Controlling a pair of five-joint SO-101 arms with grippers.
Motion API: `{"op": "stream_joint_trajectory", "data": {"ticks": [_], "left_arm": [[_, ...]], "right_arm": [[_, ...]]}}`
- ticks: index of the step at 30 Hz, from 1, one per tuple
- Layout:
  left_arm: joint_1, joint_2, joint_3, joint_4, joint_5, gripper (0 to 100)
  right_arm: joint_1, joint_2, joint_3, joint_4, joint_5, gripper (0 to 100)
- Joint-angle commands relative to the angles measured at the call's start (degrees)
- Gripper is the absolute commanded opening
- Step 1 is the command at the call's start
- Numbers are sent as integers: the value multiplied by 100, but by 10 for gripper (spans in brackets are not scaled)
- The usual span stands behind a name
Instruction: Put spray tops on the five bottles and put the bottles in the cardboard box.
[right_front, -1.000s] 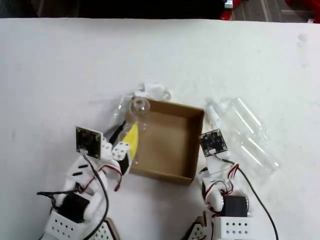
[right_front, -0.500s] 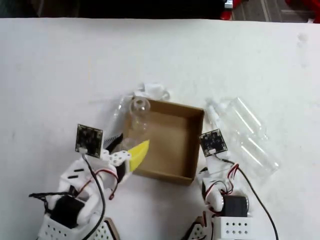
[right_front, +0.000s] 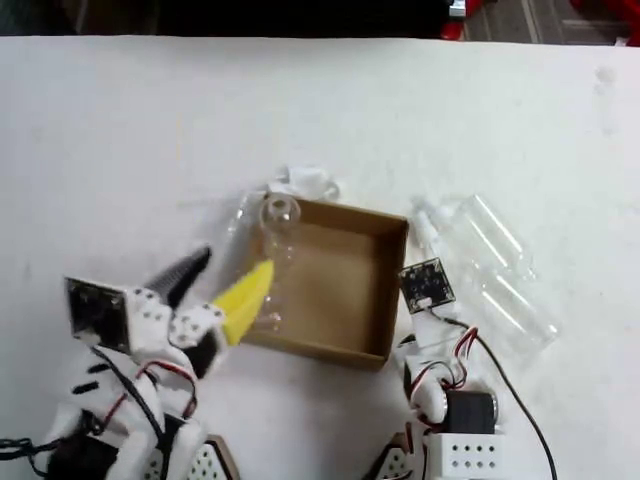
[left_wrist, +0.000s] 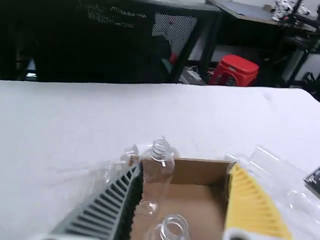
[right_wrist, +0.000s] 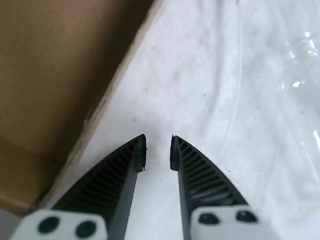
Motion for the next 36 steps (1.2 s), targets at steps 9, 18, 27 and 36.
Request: {"op": "stream_joint_trajectory", "data": {"ticks": [9, 18, 27, 36], "left_arm": [[-1569, 4963, -2330, 26, -888, 255], [-1886, 8268, -3895, 26, -993, 255], [-1640, 9657, -3912, -316, -1873, 256], [-1815, 10721, -3798, -1204, -1890, 255]], "right_arm": [[-13, -4, 53, -101, 26, 67], [-13, -4, 53, -101, 26, 67], [-13, -4, 53, -101, 26, 67], [-13, -4, 53, -101, 26, 67]]}}
